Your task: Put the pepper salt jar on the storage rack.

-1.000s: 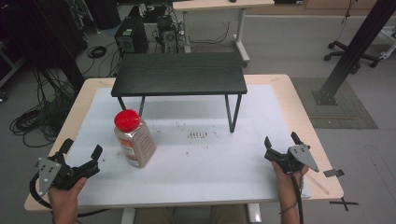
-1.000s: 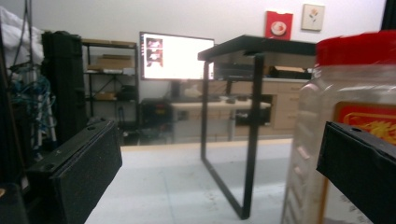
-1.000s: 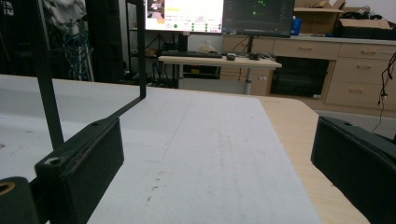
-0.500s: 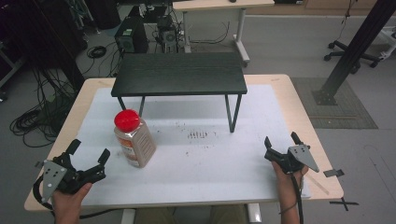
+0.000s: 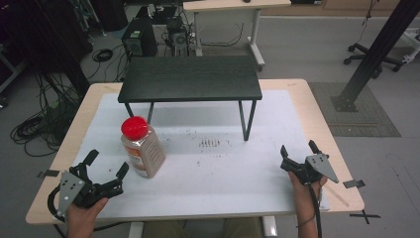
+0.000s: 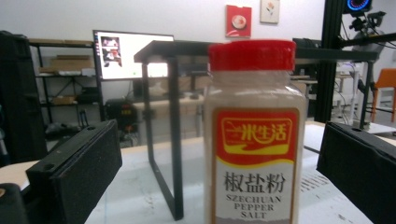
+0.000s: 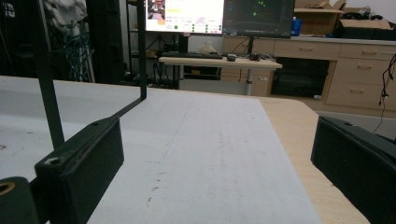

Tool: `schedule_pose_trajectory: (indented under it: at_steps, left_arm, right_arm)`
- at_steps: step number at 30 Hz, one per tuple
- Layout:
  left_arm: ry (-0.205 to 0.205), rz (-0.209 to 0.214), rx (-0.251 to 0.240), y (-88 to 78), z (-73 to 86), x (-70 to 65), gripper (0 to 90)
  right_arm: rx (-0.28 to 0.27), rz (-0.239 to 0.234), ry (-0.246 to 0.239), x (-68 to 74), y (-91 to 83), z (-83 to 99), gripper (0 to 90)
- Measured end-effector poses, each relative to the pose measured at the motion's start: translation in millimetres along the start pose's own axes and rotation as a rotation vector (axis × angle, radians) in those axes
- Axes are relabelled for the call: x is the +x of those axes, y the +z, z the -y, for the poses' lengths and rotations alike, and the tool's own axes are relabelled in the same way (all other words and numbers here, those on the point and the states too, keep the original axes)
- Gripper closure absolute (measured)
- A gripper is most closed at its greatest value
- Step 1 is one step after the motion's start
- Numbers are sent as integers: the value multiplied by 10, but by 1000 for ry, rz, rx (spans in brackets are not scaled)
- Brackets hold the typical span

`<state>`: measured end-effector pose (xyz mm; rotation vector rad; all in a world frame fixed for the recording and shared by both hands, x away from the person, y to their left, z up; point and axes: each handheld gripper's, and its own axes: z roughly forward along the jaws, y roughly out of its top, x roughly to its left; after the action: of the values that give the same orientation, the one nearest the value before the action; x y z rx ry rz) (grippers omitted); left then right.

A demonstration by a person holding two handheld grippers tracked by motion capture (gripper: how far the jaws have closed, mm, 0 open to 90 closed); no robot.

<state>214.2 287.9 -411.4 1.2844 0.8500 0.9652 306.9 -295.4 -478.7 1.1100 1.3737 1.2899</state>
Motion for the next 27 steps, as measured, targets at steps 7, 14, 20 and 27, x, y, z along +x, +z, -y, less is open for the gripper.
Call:
schedule_pose_trajectory:
  at_steps: [7, 14, 20, 27]
  left_arm:
    - [1, 27, 29, 80, 82, -32, 2]
    - [5, 41, 59, 140, 165, -52, 2]
    - [13, 47, 85, 198, 245, -65, 2]
    - [23, 48, 109, 240, 321, -72, 2]
  right_arm:
    - [-1, 0, 0, 0, 0, 0, 24]
    - [-1, -1, 0, 0, 0, 0, 24]
    - [-1, -1, -1, 0, -1, 1, 24]
    - [-2, -1, 0, 0, -1, 1, 24]
